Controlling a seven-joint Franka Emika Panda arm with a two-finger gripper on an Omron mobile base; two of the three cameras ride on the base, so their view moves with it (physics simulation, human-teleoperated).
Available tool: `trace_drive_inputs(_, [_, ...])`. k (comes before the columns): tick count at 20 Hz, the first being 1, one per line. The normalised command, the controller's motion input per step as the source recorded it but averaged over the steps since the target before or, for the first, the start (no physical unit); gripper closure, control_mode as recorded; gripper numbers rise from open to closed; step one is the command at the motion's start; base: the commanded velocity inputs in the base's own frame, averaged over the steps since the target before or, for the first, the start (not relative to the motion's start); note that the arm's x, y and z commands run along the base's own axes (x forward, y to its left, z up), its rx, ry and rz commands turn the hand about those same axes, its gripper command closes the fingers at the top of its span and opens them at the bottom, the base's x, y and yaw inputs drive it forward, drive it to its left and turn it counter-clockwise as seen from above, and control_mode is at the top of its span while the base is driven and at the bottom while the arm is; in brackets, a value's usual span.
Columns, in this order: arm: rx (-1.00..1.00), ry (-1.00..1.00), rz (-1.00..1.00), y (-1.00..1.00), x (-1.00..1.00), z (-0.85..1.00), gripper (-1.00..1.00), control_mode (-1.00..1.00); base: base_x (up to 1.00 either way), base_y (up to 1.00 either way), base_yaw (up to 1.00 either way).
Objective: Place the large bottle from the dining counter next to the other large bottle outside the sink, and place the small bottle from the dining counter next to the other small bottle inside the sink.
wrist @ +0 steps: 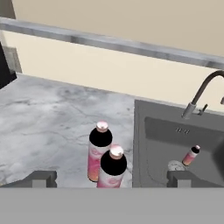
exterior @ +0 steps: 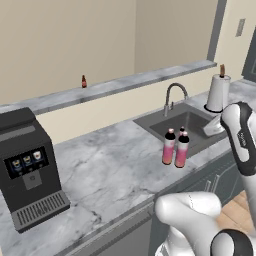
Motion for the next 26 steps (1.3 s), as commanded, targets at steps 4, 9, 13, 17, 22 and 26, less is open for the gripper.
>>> trace_drive_inputs(4, [-0.01,0.01,-0.09,0.0,-0.17,0.51,-1.0,-1.0,0.0,0.0,0.0])
trace_drive_inputs(9, [0.0,0.06,-0.07,0.0,-0.23,0.49,-1.0,-1.0,0.0,0.0,0.0])
trace_drive_inputs(13, [0.0,0.08,-0.06,-0.03,-0.33,0.46,-1.0,-1.0,0.0,0.0,0.0])
trace_drive_inputs(17, [-0.01,0.06,-0.06,0.0,-0.35,0.28,-1.0,-1.0,0.0,0.0,0.0])
trace_drive_inputs(22, [-0.06,0.04,-0.06,0.09,-0.31,0.13,-1.0,-1.0,0.0,0.0,0.0])
trace_drive_inputs(26, [-0.04,0.01,-0.09,0.0,-0.38,0.24,-1.0,-1.0,0.0,0.0,0.0])
